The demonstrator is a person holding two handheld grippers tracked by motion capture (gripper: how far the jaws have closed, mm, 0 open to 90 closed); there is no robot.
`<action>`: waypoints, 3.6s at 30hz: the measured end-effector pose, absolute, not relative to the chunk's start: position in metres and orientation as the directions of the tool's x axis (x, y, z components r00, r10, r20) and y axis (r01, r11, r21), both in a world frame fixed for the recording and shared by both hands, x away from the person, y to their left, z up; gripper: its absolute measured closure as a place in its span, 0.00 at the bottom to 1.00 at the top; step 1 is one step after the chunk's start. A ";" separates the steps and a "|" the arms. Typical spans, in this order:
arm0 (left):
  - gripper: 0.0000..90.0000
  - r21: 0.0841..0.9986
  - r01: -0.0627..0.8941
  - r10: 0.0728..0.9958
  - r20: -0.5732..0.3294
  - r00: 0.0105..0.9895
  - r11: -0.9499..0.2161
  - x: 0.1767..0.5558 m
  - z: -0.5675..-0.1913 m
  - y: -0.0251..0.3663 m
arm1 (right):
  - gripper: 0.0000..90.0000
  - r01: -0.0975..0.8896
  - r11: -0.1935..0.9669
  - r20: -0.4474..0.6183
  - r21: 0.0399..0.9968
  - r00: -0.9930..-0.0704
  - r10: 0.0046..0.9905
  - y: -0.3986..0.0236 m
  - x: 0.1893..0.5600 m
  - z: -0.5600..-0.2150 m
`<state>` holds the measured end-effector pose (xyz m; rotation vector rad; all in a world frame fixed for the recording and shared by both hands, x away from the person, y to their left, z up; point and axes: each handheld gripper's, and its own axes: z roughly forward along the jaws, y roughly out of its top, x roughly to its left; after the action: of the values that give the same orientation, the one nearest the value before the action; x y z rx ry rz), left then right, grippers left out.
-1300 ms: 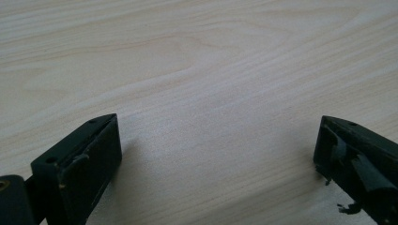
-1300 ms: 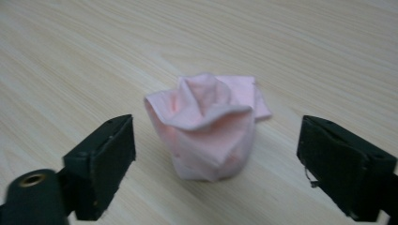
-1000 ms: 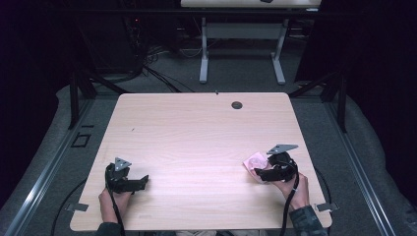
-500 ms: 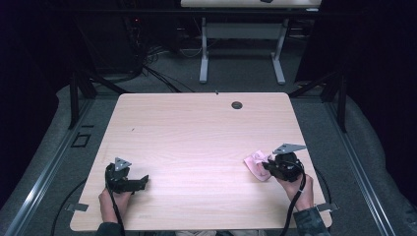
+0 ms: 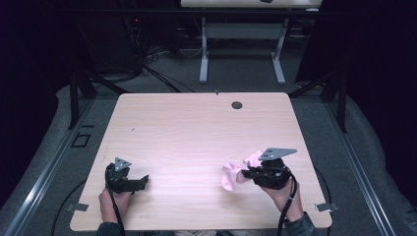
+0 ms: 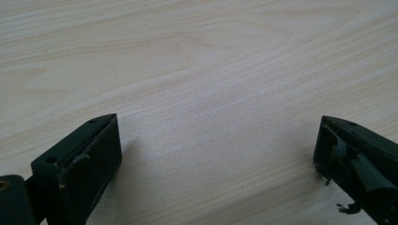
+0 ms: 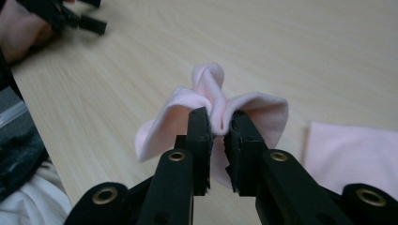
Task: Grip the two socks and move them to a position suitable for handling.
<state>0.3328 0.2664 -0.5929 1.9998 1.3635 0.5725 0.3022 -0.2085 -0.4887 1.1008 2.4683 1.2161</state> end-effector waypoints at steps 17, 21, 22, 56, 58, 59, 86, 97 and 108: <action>0.01 0.712 0.663 0.940 -0.015 0.342 -0.230 0.331 -0.592 0.265 | 0.41 0.614 0.393 0.183 0.684 -0.667 0.722 -0.215 0.307 -0.542; 0.00 0.737 0.643 0.928 -0.060 0.368 -0.207 0.321 -0.577 0.254 | 0.42 0.634 0.348 0.200 0.691 -0.630 0.751 -0.229 0.304 -0.542; 0.00 0.743 0.632 0.920 -0.057 0.387 -0.221 0.319 -0.572 0.249 | 0.43 0.641 0.337 0.201 0.690 -0.617 0.761 -0.231 0.303 -0.542; 0.58 0.683 0.312 0.390 -0.042 0.920 -0.661 0.298 -0.563 0.037 | 0.68 0.606 0.434 0.142 0.667 -0.675 0.724 -0.194 0.319 -0.573; 0.65 0.677 0.311 0.386 -0.042 0.922 -0.668 0.298 -0.564 0.037 | 0.73 0.601 0.440 0.131 0.668 -0.676 0.725 -0.193 0.318 -0.574; 0.70 0.675 0.314 0.386 -0.046 0.921 -0.667 0.298 -0.565 0.037 | 0.76 0.602 0.441 0.134 0.666 -0.678 0.723 -0.193 0.318 -0.574; 0.99 0.788 0.563 0.625 -0.314 0.715 -0.248 0.320 -0.547 0.118 | 0.92 0.580 0.449 0.156 0.680 -0.713 0.684 -0.216 0.316 -0.555; 0.72 0.708 0.670 0.724 -0.339 0.601 -0.224 0.327 -0.569 0.134 | 0.73 0.555 0.525 0.107 0.645 -0.746 0.657 -0.201 0.323 -0.566; 0.23 0.749 0.579 0.735 -0.186 0.652 -0.324 0.313 -0.565 0.137 | 0.57 0.433 0.599 0.036 0.674 -0.829 0.558 -0.179 0.302 -0.560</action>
<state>0.3132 0.1373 -0.5648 2.0294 1.0210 0.2368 0.3021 -0.1792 -0.5600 0.8284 2.6464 1.0428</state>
